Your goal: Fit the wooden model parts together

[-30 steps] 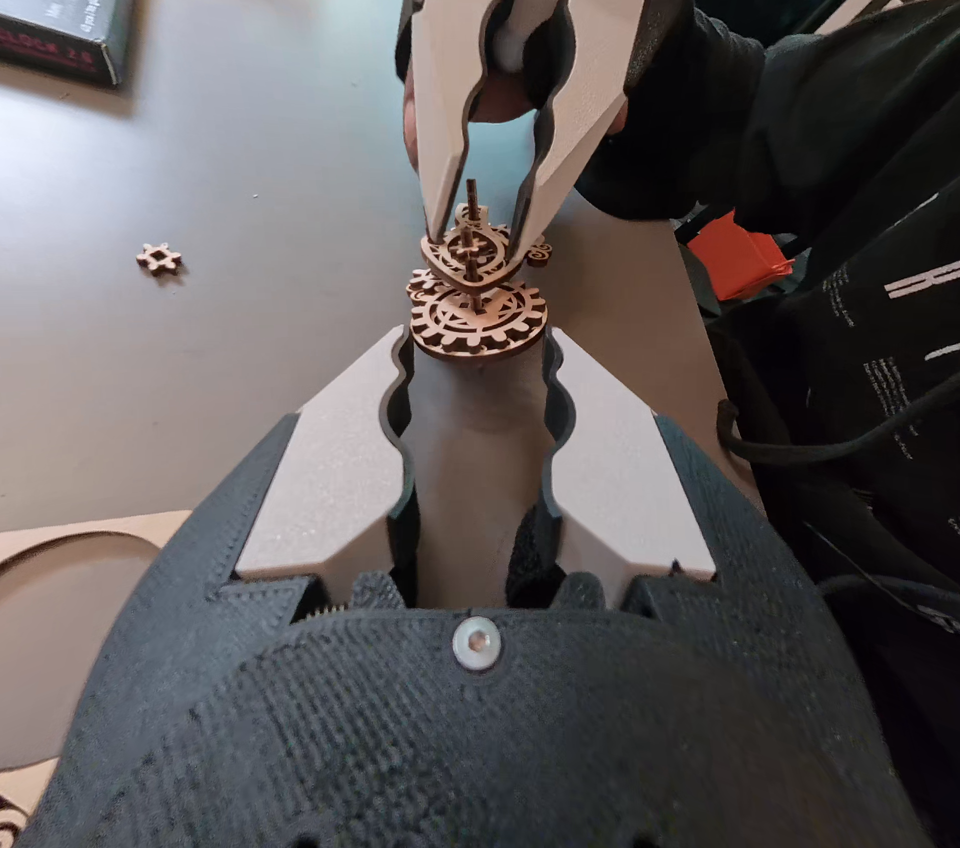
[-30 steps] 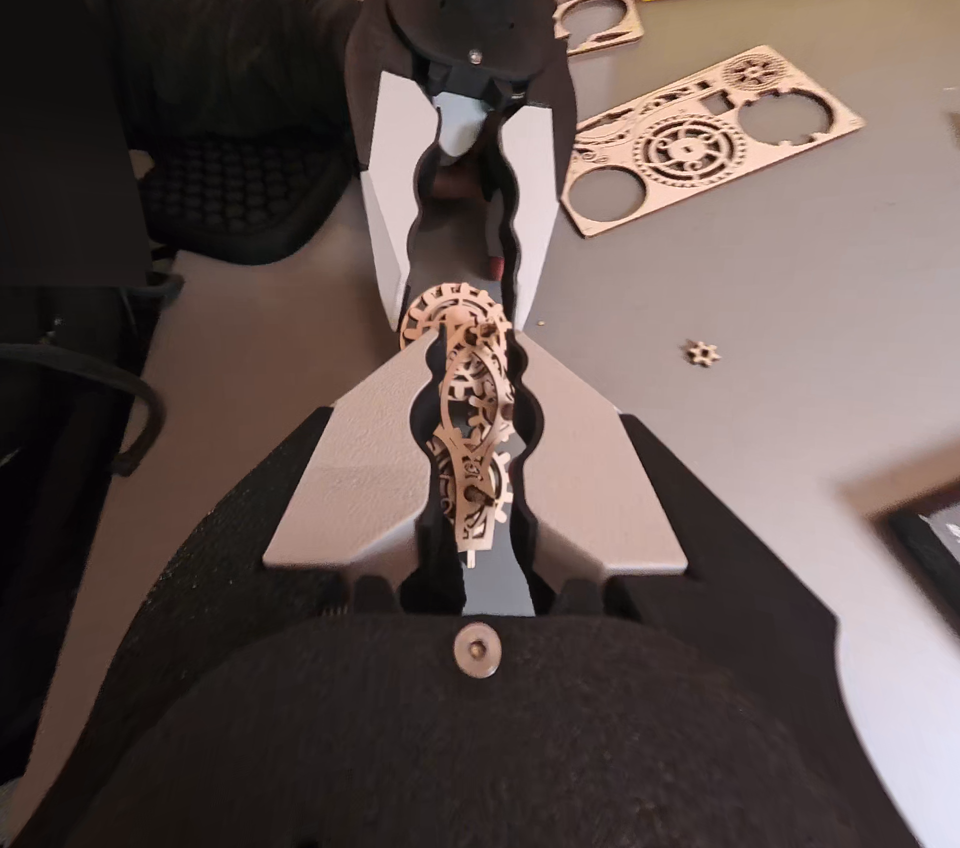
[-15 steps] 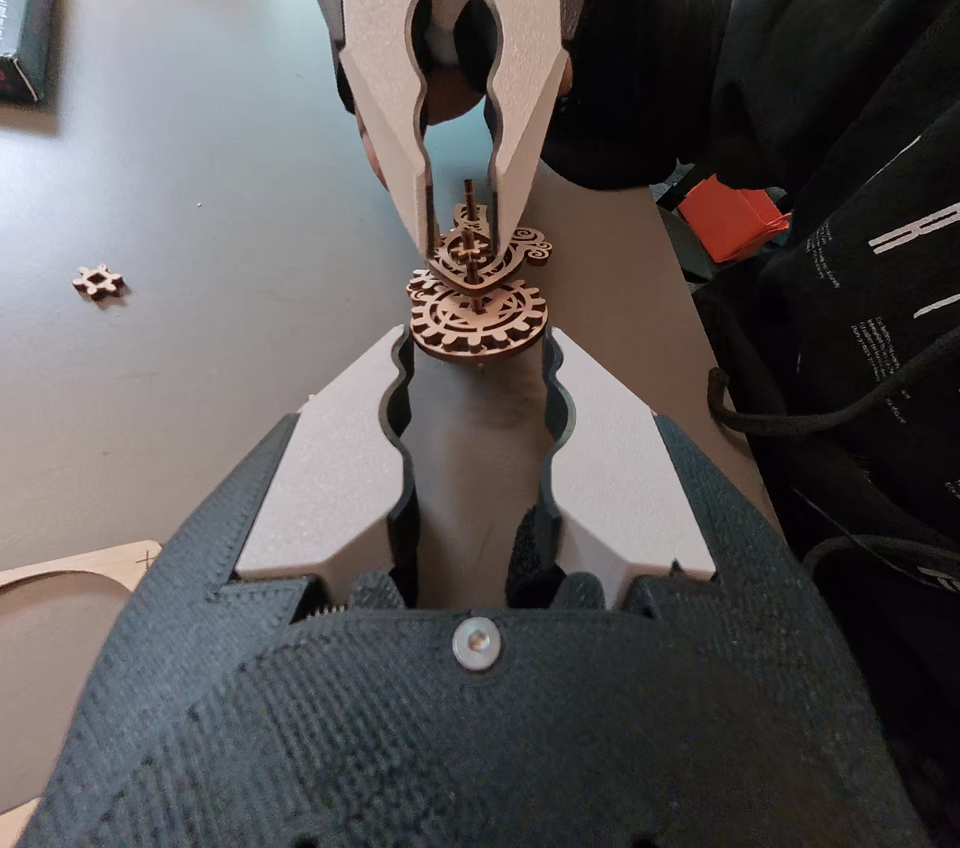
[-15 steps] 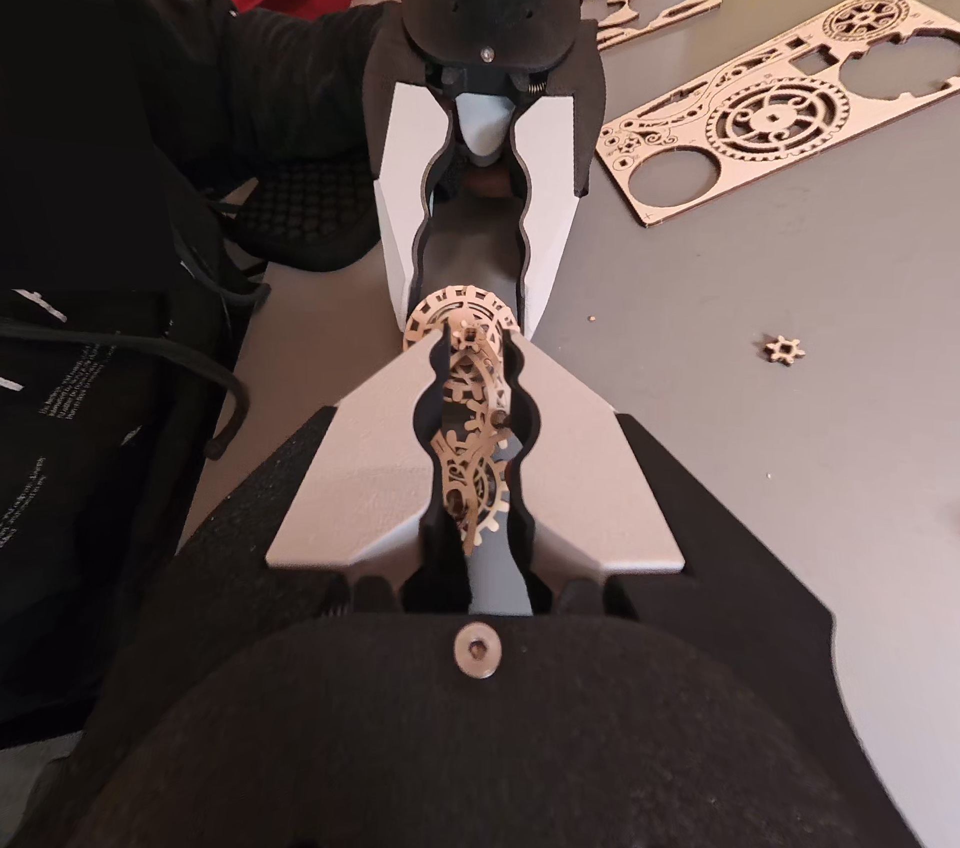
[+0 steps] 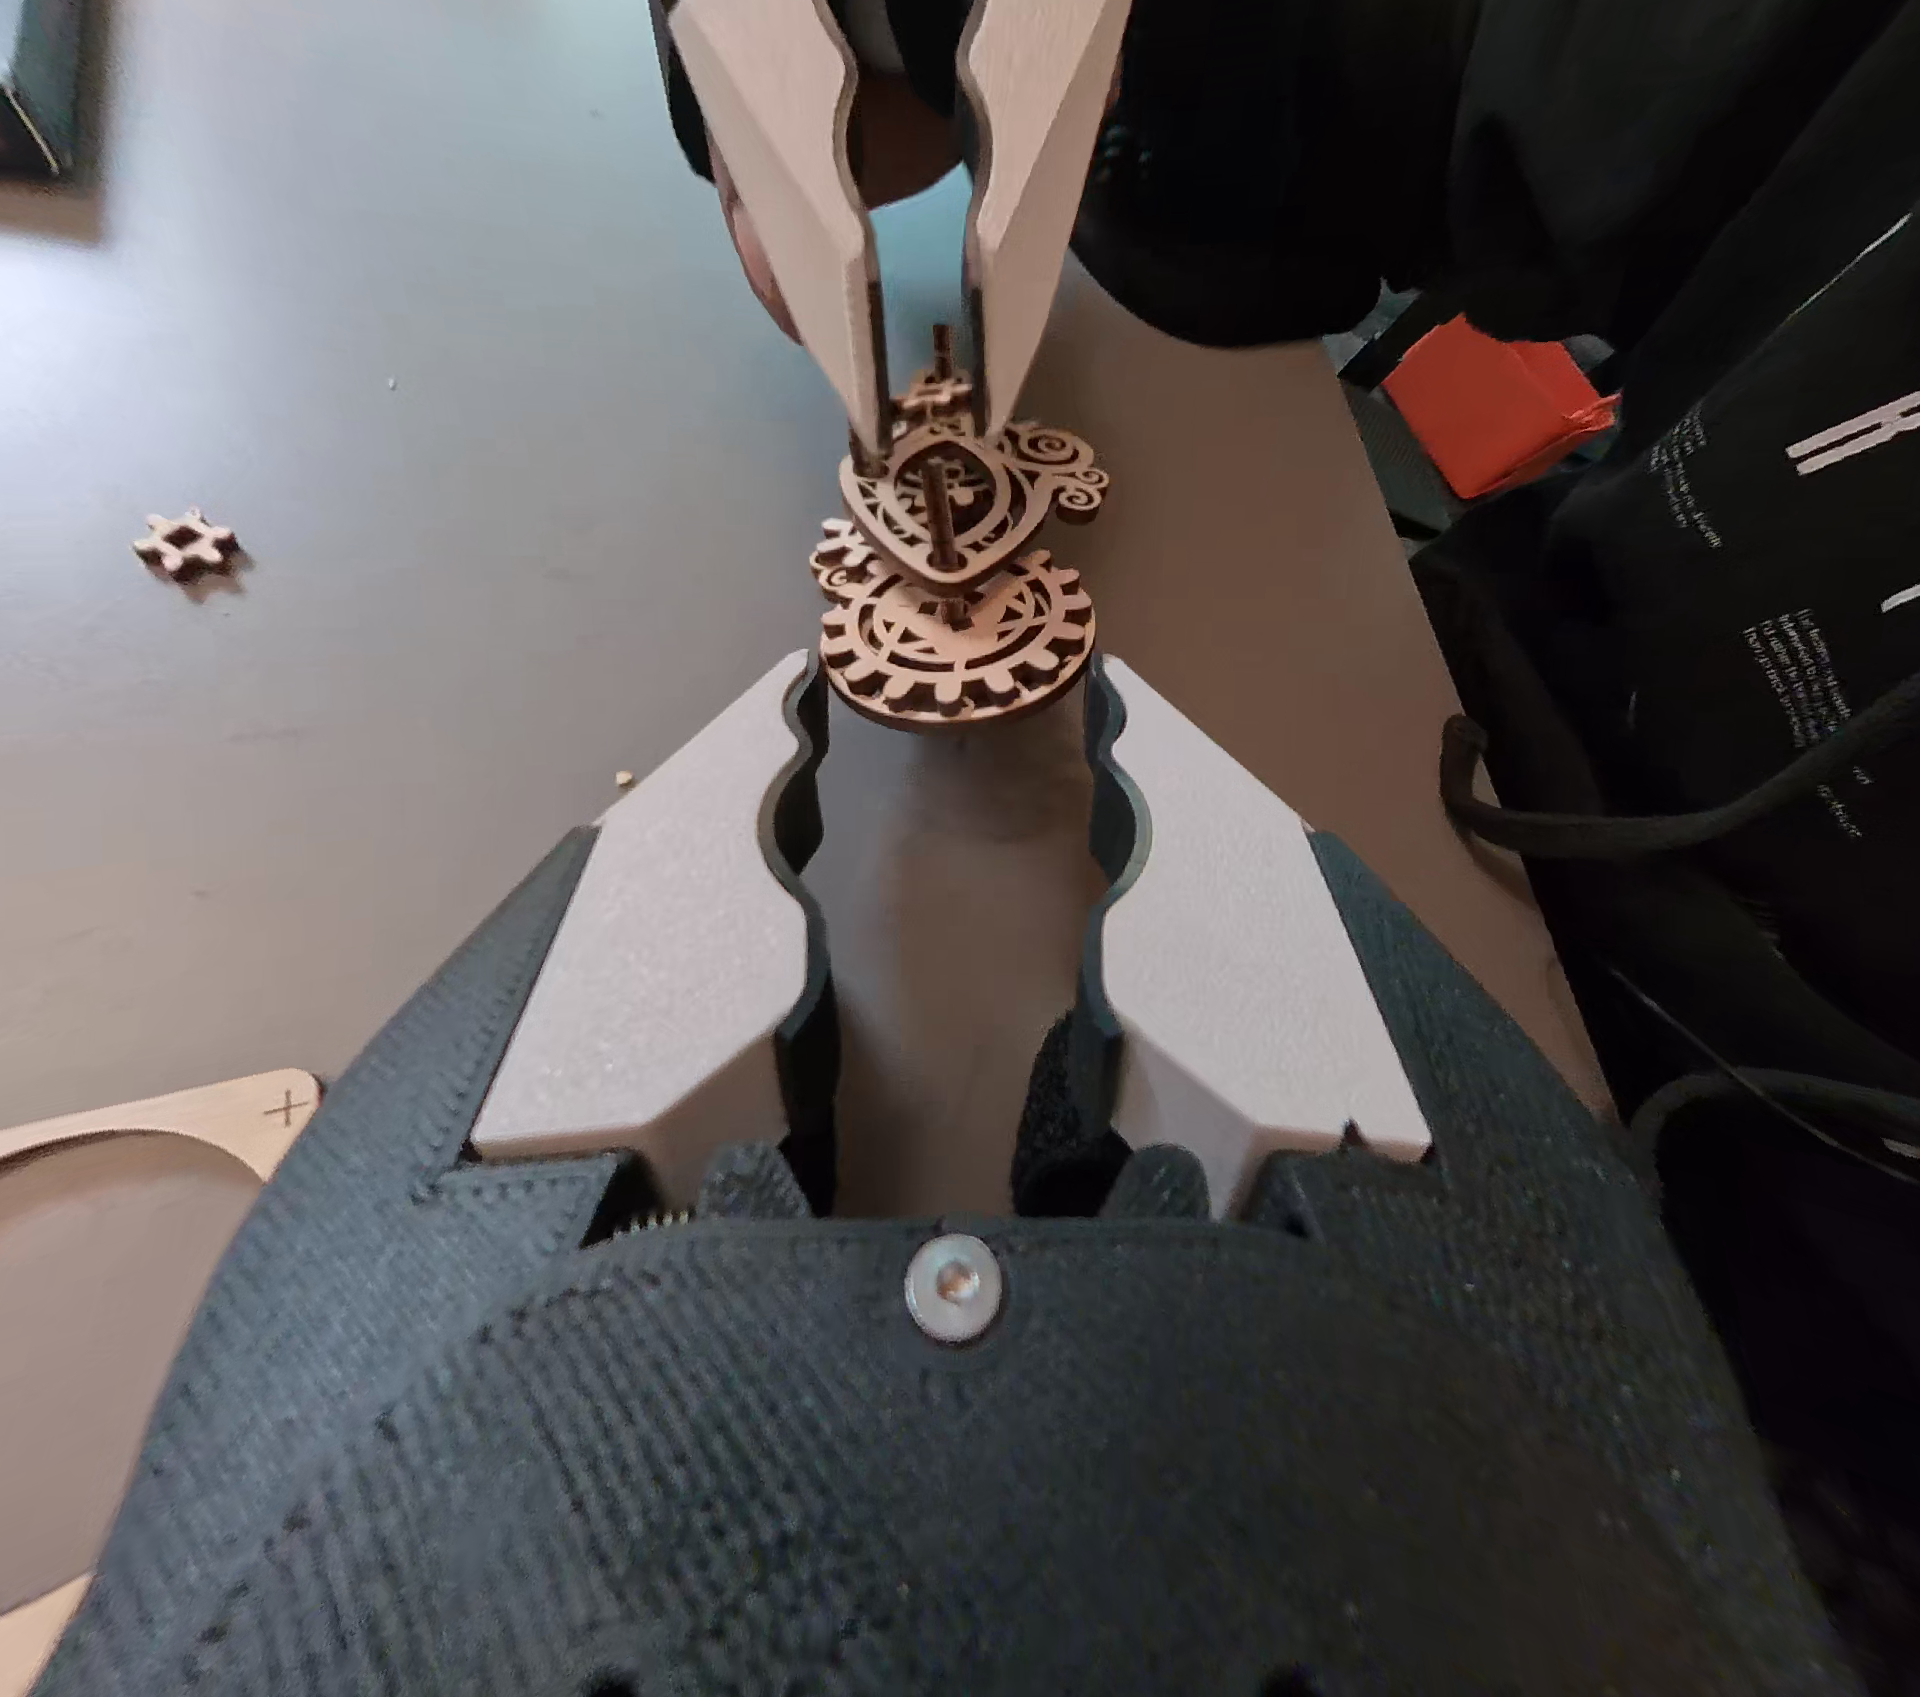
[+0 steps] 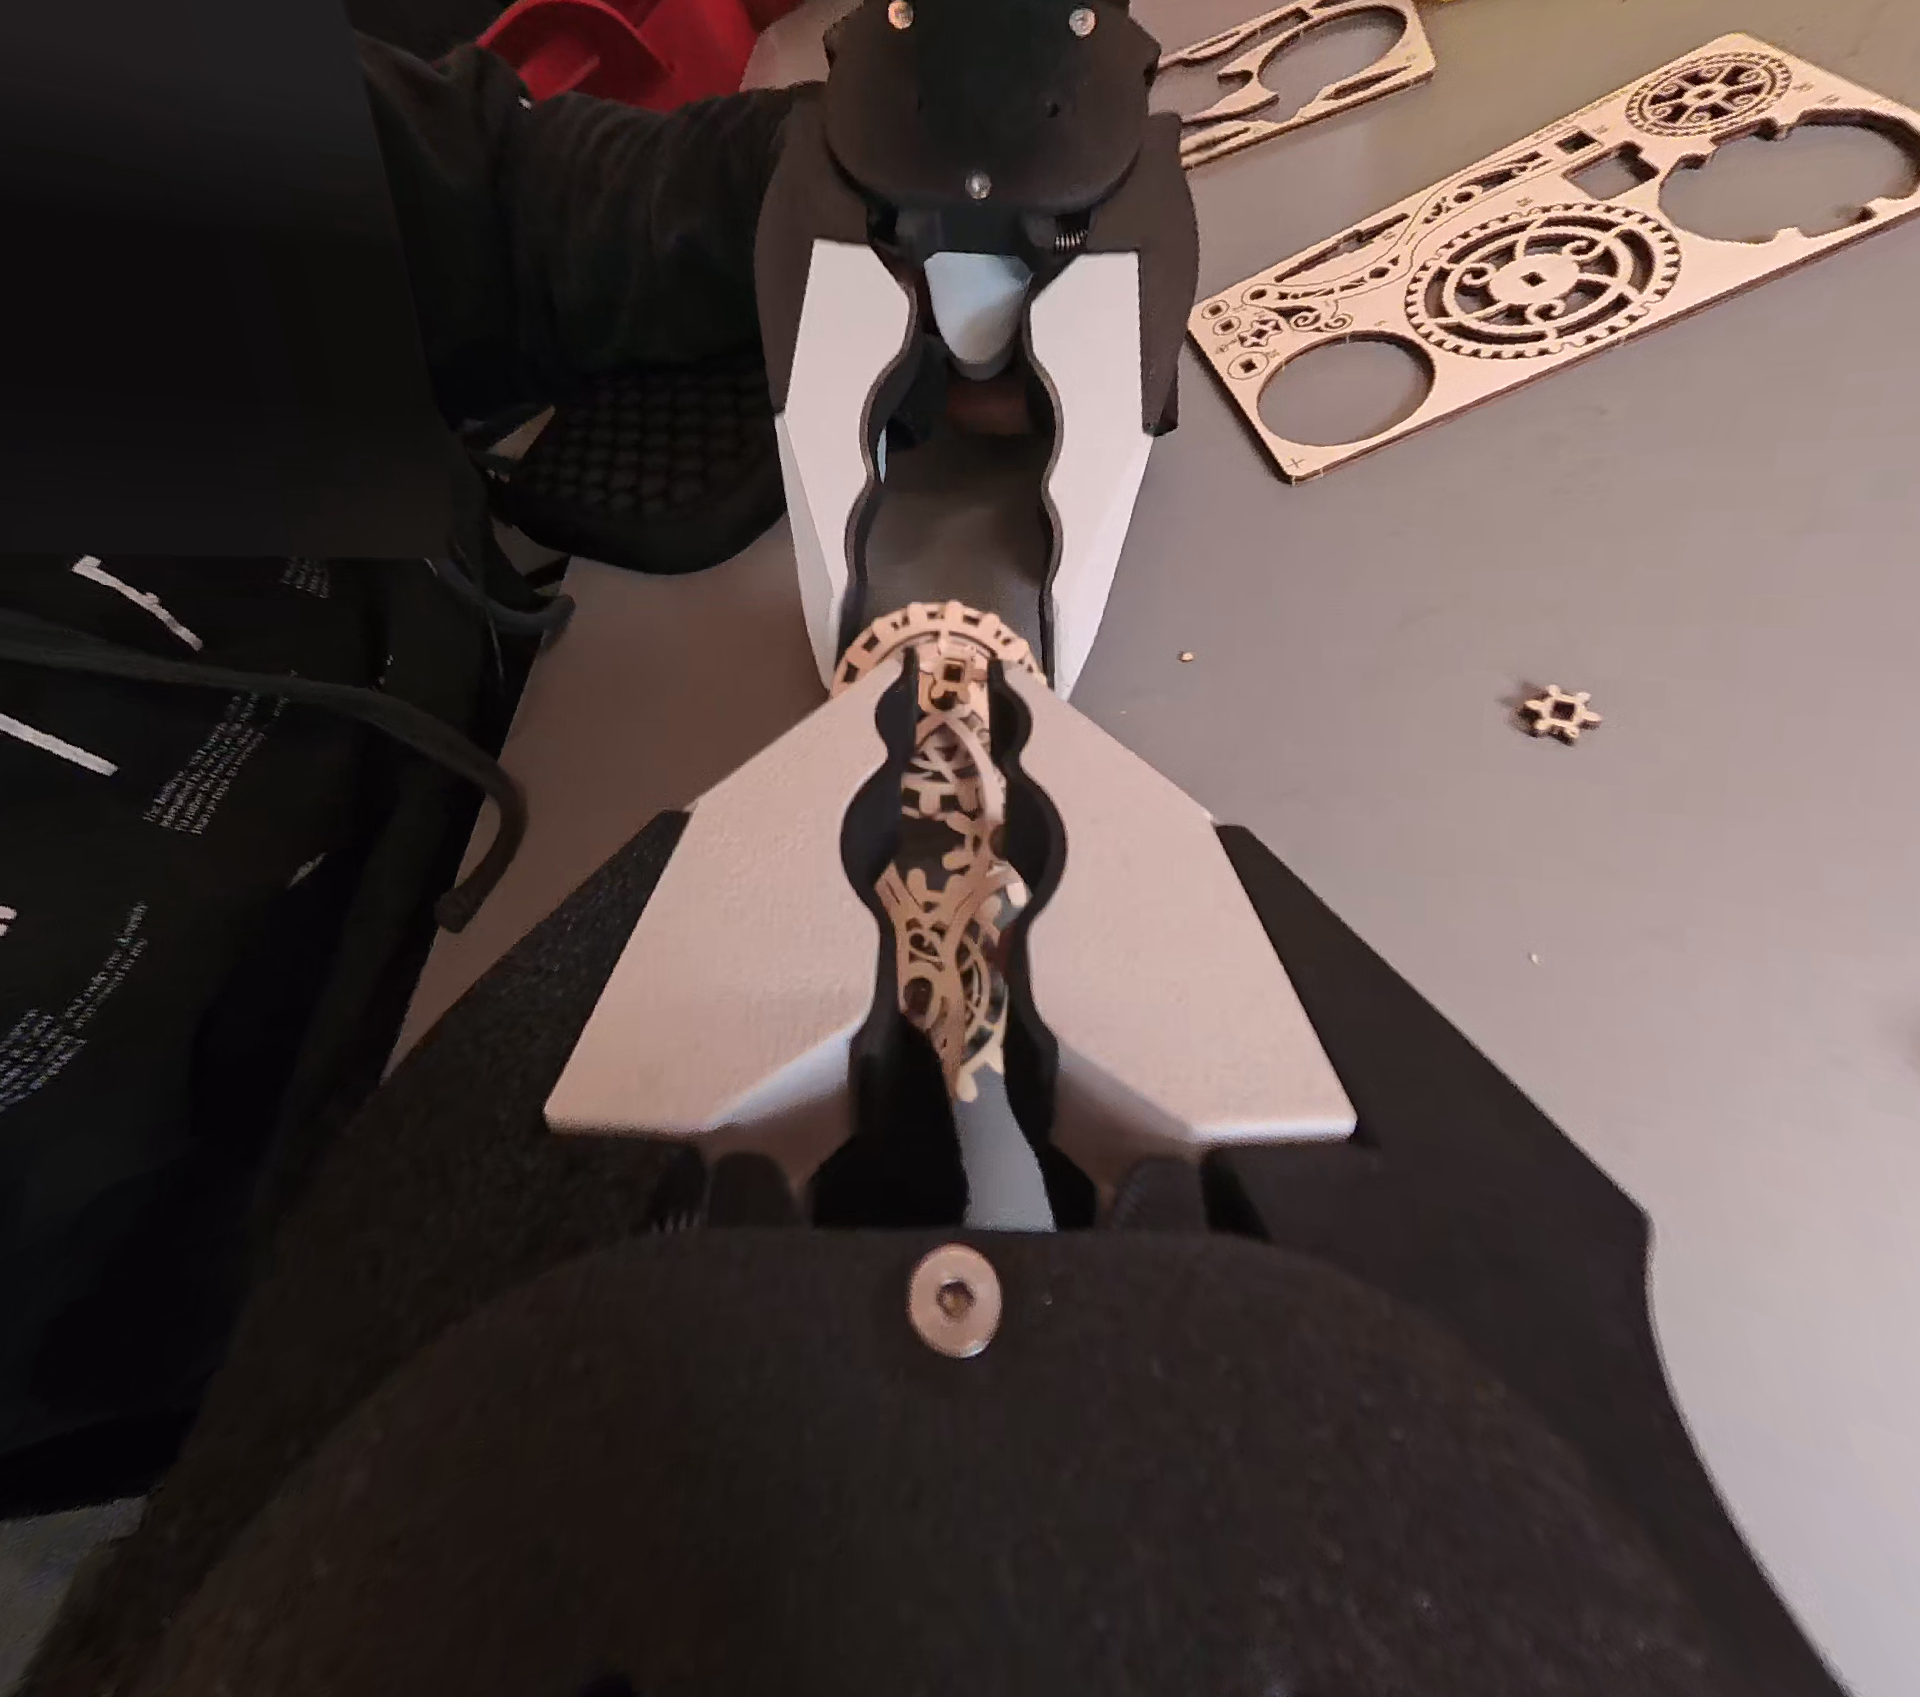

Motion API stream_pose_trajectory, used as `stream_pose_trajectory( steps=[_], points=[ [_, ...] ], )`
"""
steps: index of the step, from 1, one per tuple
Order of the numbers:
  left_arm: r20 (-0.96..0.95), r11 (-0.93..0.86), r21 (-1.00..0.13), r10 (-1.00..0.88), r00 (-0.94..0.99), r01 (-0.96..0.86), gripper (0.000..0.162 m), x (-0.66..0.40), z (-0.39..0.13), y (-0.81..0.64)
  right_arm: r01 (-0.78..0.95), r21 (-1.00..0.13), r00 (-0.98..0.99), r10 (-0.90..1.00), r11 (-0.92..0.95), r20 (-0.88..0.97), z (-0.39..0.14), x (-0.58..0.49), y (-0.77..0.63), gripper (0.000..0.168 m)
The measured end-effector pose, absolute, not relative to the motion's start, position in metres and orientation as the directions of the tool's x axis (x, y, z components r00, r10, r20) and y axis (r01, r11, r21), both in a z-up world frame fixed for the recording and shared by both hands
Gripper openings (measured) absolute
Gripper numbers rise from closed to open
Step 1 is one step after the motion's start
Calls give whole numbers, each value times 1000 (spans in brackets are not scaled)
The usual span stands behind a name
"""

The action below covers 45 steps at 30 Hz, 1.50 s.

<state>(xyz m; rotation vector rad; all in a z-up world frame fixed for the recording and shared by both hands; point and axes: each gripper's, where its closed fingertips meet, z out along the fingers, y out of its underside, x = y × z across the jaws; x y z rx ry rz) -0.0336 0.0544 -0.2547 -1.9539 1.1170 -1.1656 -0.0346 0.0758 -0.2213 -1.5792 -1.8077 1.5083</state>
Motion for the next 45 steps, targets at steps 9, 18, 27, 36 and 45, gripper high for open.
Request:
stream_pose_trajectory(
  steps=[9, 18, 27, 36, 45],
  points=[
    [398, -476, -809, -875, 275, -344, 49, -36, -254, 57, 522, -837, -341, 859, -165, -382, -220, -34, 78, 11],
    [428, -503, -801, -860, 277, -325, 49, -36, -253, 58, 524, -831, -328, 856, -187, -400, -221, -35, 80, 11],
    [423, -498, -802, -863, 276, -329, 49, -36, -254, 58, 535, -825, -328, 855, -183, -402, -224, -36, 78, 11],
    [324, -412, -825, -905, 274, -386, 49, -32, -257, 54, 576, -815, -330, 893, -66, -305, -227, -36, 73, 11],
    [169, -293, -837, -942, 291, -462, 49, -30, -262, 56, 604, -794, -343, 922, 70, -179, -230, -33, 67, 11]
  ],
)
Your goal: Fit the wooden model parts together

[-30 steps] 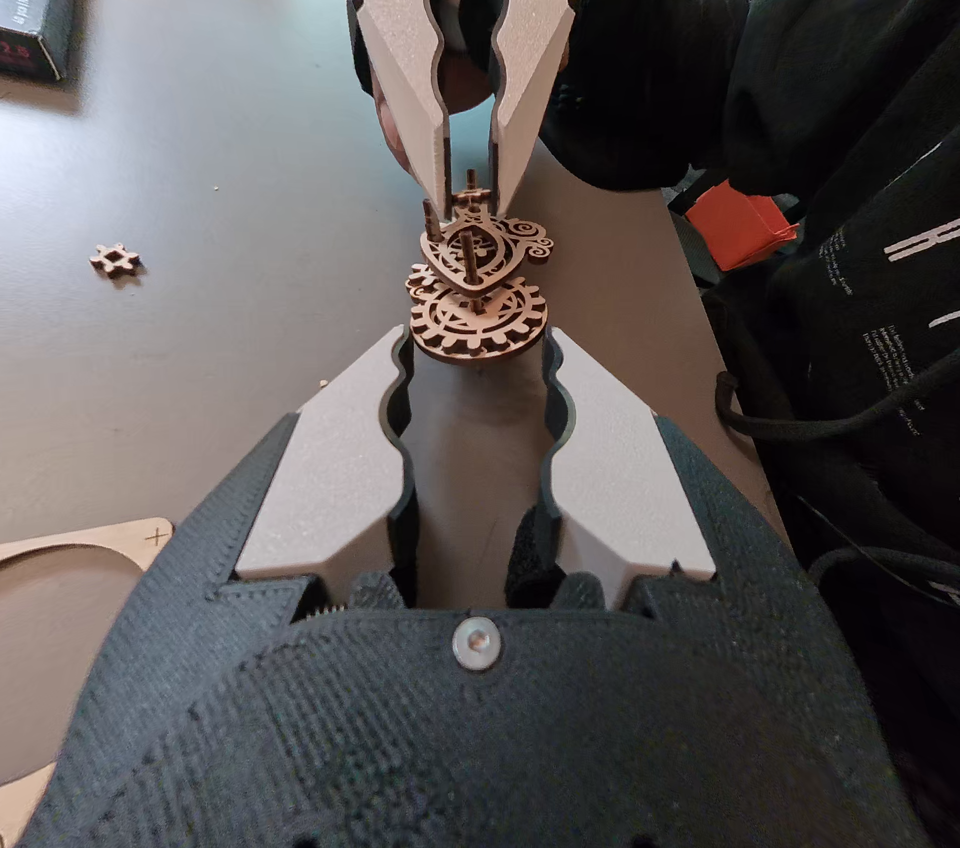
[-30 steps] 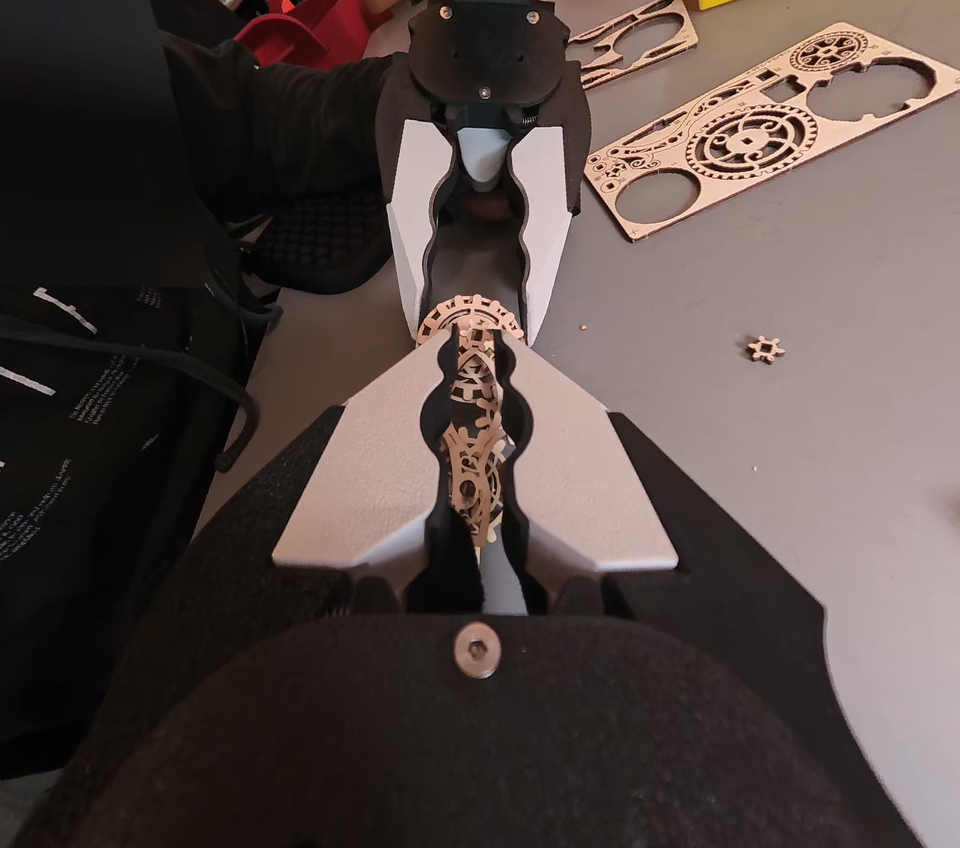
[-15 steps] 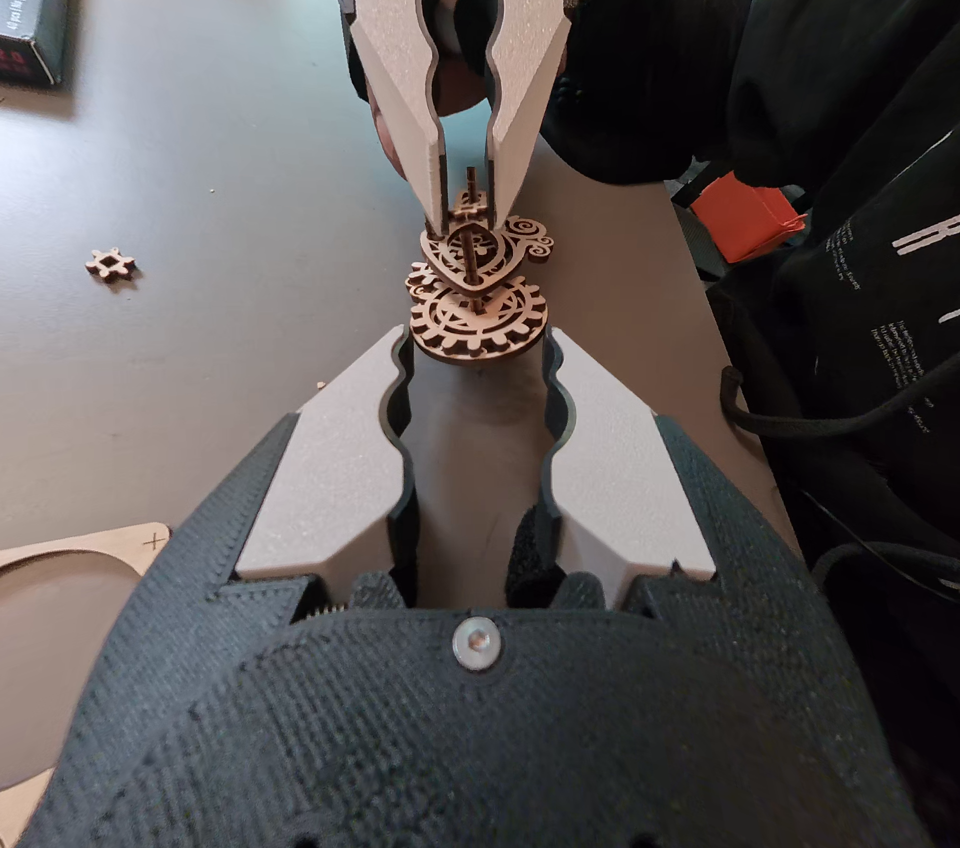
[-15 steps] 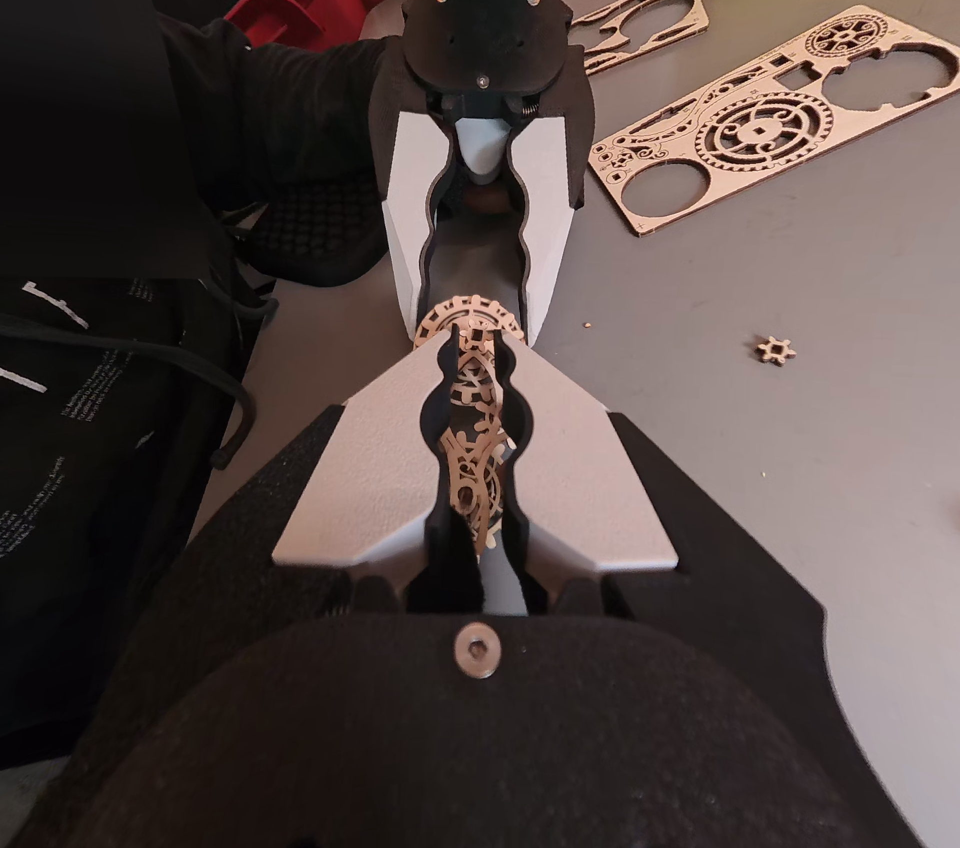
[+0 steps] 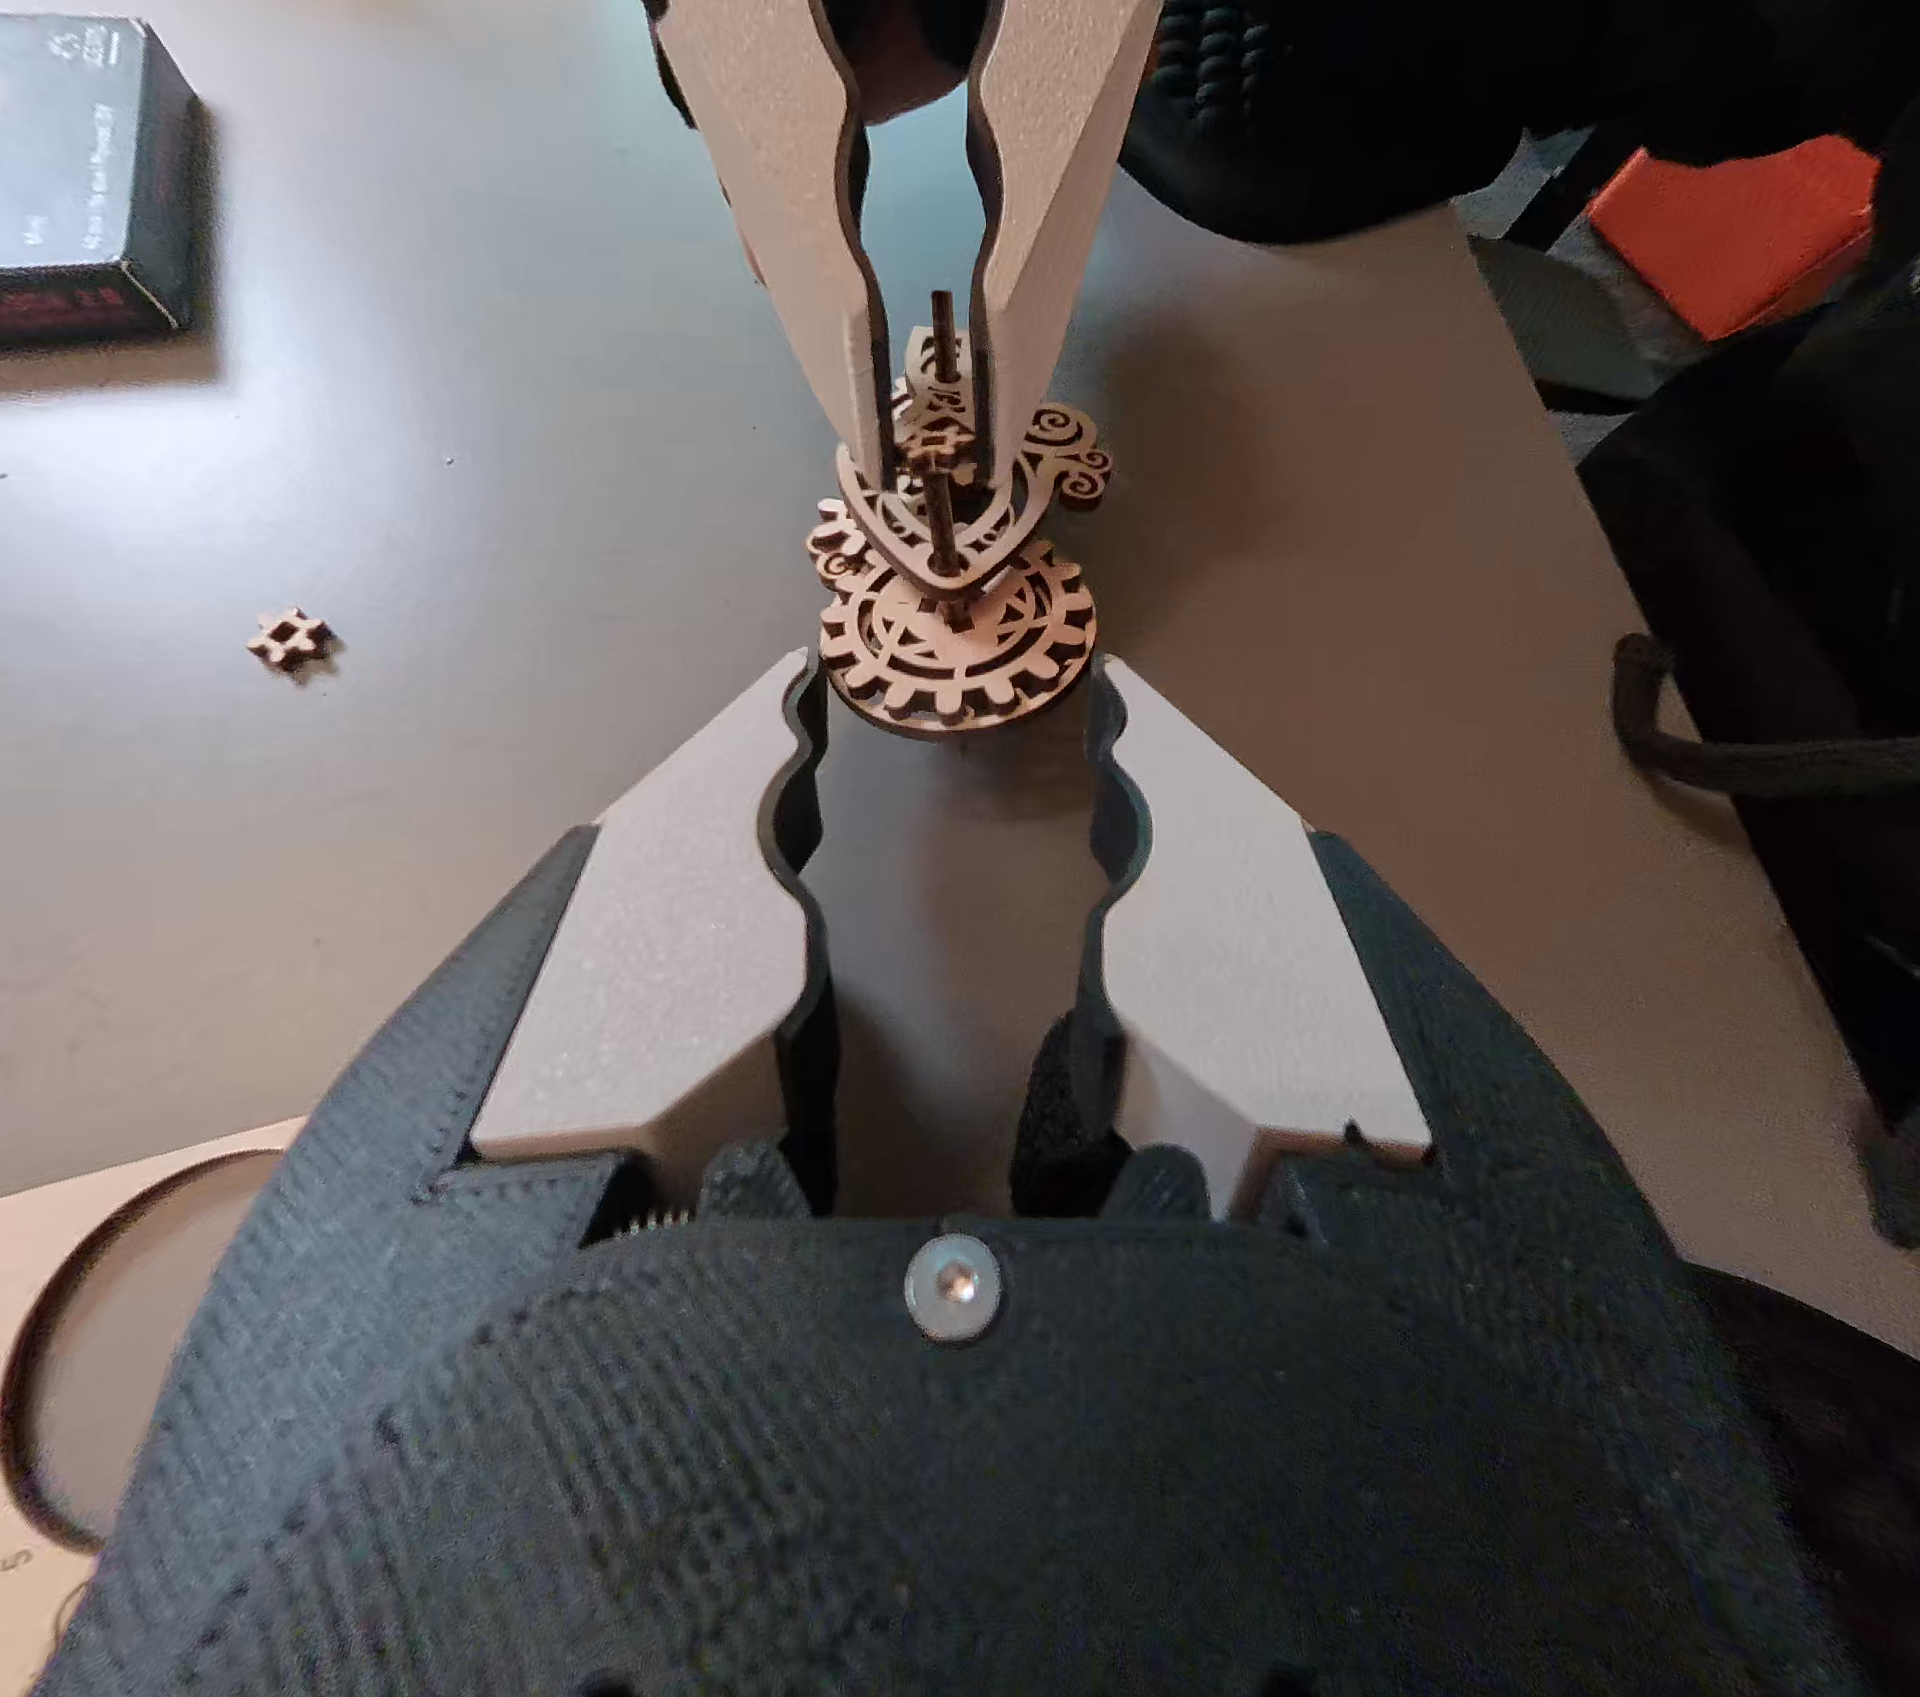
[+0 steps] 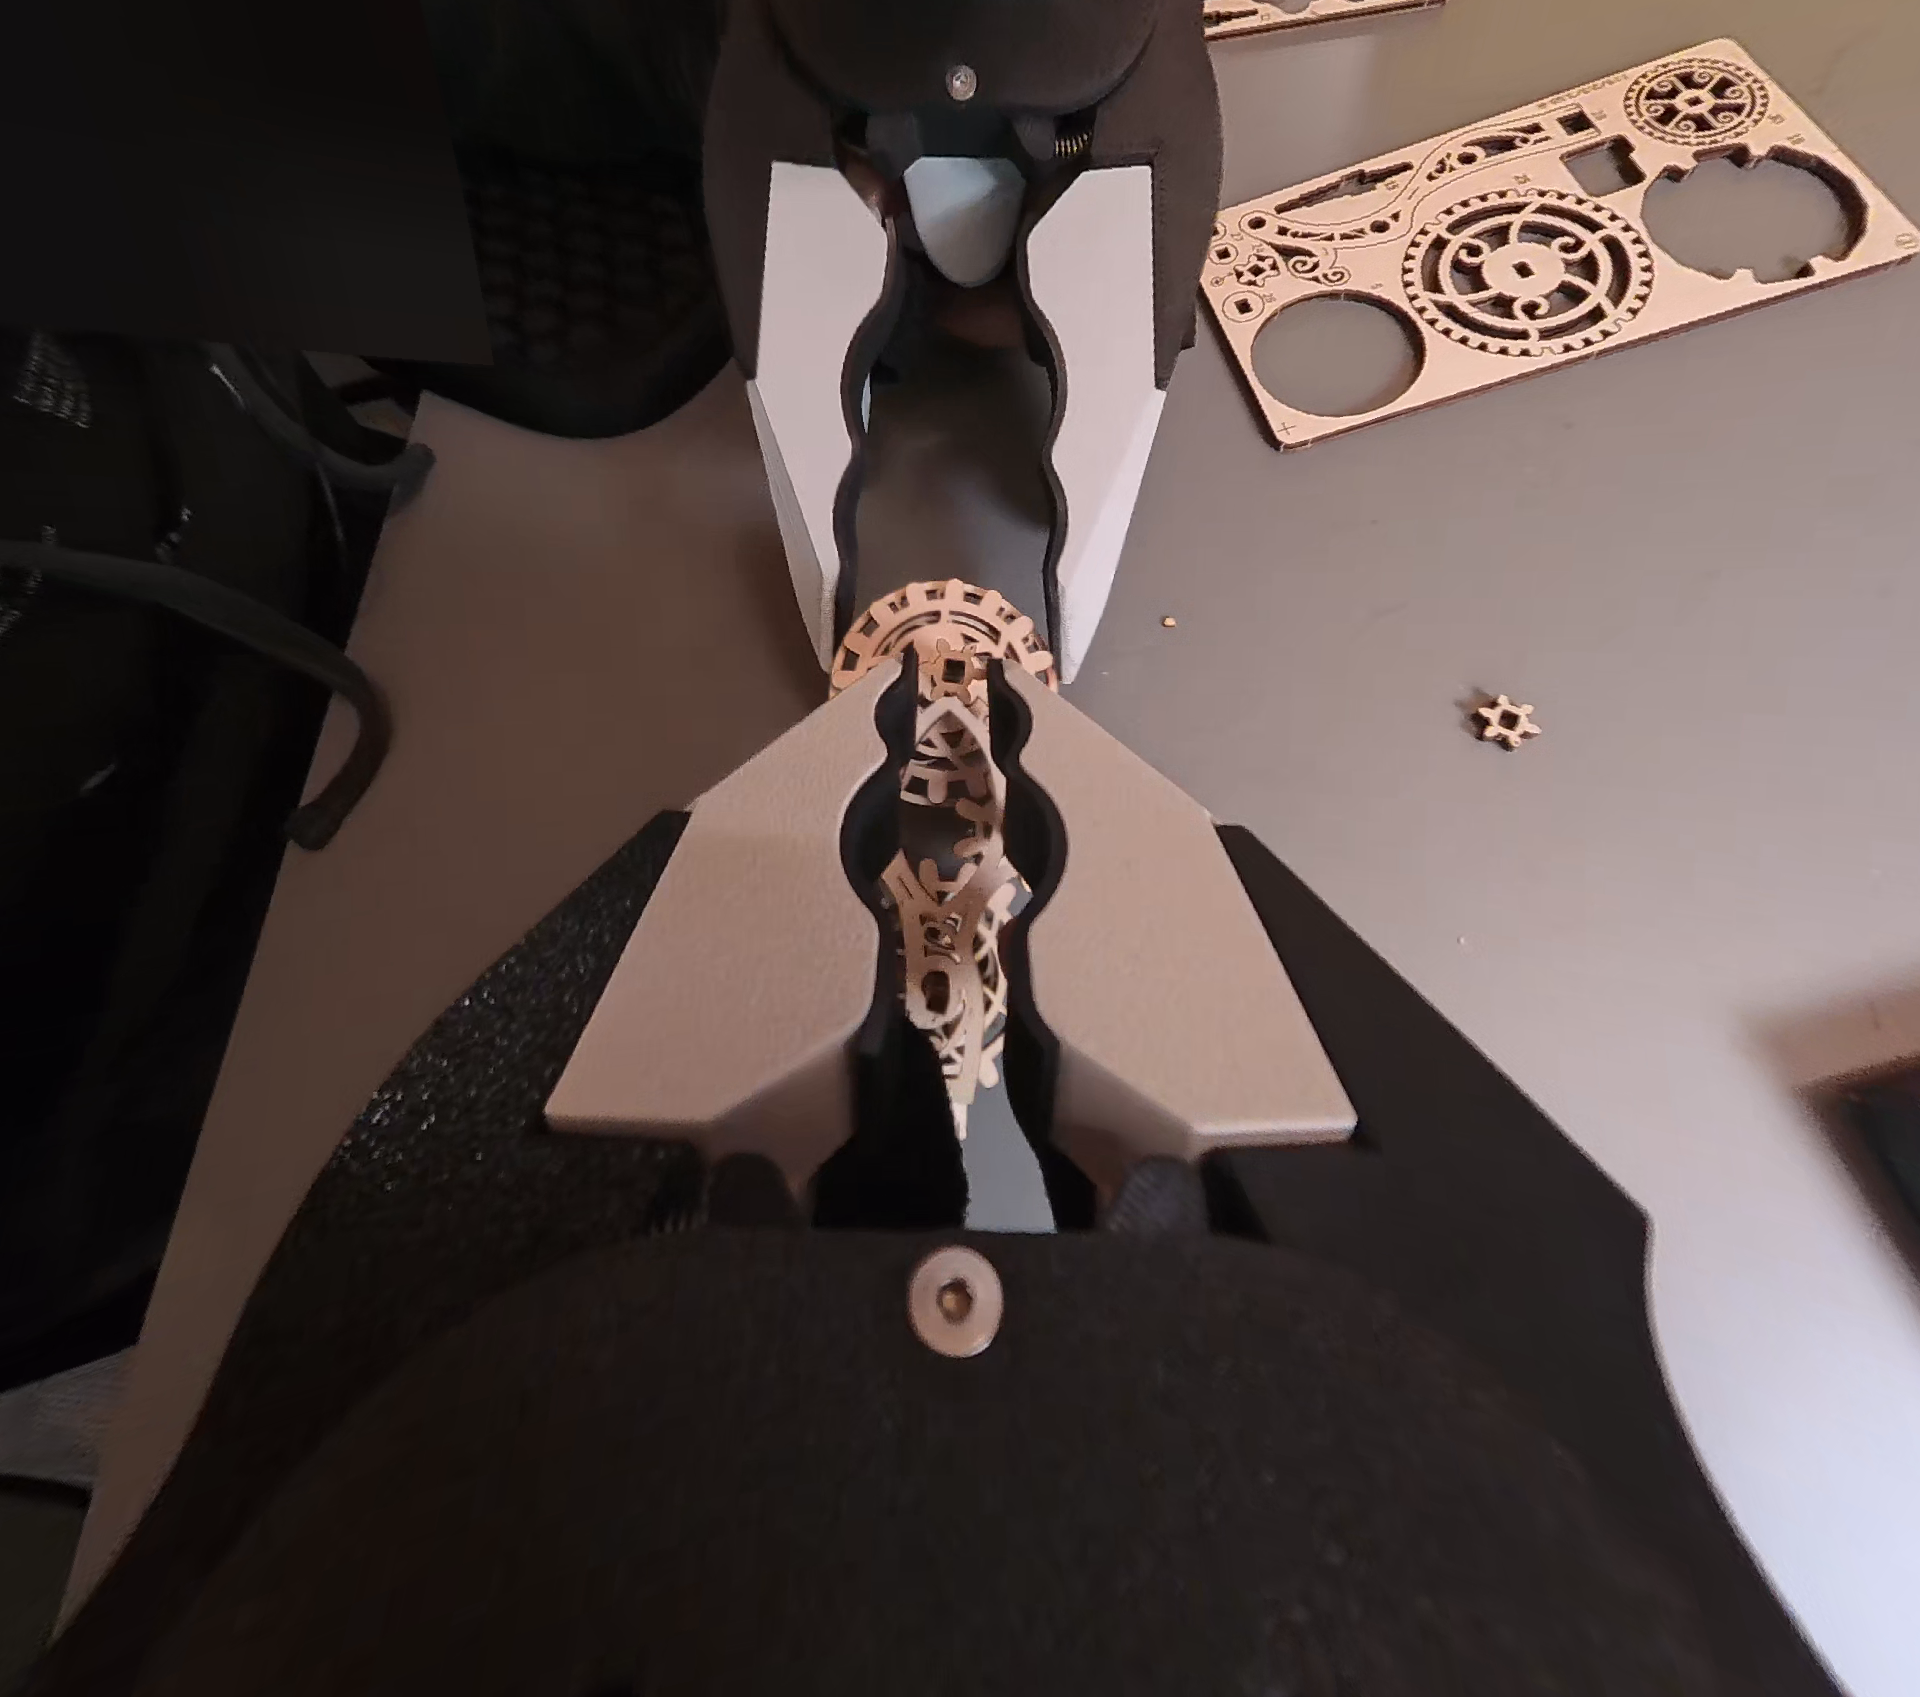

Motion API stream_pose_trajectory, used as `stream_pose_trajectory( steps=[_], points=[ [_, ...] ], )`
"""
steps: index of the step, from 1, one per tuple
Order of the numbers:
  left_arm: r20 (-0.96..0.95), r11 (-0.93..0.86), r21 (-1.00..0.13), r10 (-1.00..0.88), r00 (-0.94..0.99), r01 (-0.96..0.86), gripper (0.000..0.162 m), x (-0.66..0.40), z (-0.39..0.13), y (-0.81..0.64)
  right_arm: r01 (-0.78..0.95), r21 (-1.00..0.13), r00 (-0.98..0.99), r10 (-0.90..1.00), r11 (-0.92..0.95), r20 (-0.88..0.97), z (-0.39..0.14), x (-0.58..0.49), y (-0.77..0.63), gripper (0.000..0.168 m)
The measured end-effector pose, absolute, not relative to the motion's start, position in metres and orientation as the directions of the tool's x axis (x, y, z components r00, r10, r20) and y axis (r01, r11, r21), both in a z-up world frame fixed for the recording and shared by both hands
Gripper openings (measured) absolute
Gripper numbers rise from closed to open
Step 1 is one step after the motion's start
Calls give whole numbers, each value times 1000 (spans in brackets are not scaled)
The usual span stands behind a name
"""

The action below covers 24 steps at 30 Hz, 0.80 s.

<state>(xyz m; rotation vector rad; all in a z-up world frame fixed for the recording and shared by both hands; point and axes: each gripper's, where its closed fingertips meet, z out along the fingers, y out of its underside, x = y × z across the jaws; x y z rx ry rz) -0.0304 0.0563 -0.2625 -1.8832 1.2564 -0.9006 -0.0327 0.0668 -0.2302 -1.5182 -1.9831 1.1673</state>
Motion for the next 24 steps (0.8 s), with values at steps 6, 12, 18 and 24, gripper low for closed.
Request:
stream_pose_trajectory(
  steps=[6, 12, 18, 24],
  points=[
    [72, -233, -817, -949, 308, -527, 49, -31, -270, 61, 623, -770, -340, 934, 135, -112, -237, -33, 66, 12],
    [1, -201, -790, -945, 327, -580, 49, -34, -278, 68, 625, -769, -317, 944, 133, -94, -234, -36, 74, 11],
    [-34, -208, -774, -930, 367, -598, 49, -40, -281, 76, 625, -768, -315, 946, 144, -79, -230, -45, 85, 11],
    [-13, -220, -811, -919, 393, -541, 48, -44, -272, 80, 630, -759, -333, 940, 160, -78, -234, -54, 90, 11]
  ],
)
